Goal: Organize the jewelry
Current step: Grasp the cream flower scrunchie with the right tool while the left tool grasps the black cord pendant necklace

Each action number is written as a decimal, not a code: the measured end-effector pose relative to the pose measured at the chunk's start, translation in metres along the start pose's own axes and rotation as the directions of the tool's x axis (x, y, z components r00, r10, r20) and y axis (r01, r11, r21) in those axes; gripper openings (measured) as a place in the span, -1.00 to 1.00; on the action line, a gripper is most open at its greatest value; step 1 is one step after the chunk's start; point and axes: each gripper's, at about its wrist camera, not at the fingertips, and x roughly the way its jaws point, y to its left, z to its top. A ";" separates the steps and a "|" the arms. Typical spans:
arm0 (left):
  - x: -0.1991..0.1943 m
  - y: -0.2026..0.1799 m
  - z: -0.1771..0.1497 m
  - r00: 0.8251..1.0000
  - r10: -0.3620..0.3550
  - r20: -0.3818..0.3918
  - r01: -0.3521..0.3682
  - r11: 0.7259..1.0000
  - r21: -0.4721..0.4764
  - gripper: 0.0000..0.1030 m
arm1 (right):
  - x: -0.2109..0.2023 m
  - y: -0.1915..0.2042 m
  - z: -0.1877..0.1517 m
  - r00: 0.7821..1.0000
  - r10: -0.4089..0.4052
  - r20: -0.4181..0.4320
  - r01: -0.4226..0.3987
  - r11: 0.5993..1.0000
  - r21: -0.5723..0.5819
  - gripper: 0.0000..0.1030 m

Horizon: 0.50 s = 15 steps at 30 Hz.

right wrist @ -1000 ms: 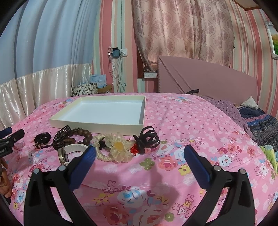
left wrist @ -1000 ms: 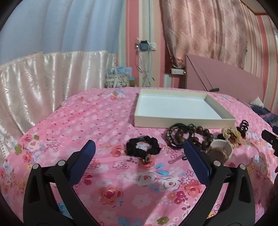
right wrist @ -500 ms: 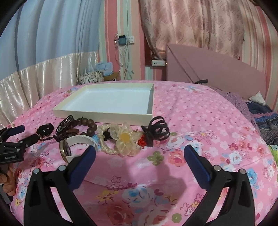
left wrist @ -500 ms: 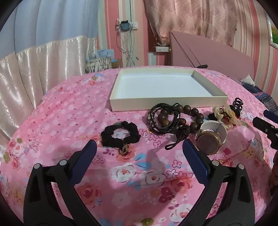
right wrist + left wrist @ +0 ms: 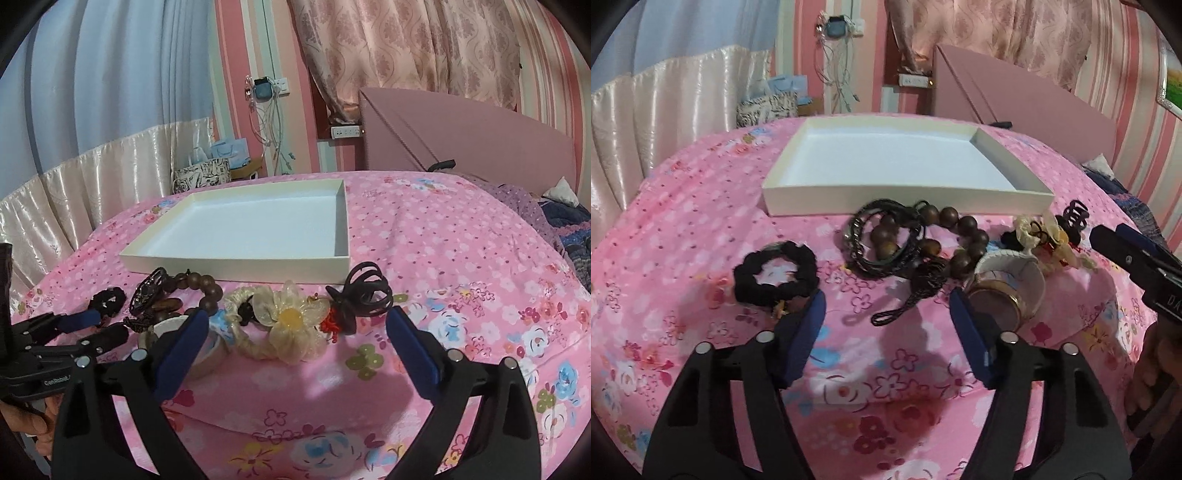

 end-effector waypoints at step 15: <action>0.013 0.002 0.000 0.994 -0.113 0.010 0.114 0.990 -0.079 -0.94 | 0.016 -0.007 -0.001 0.995 0.048 -0.088 -0.046 0.998 0.031 0.44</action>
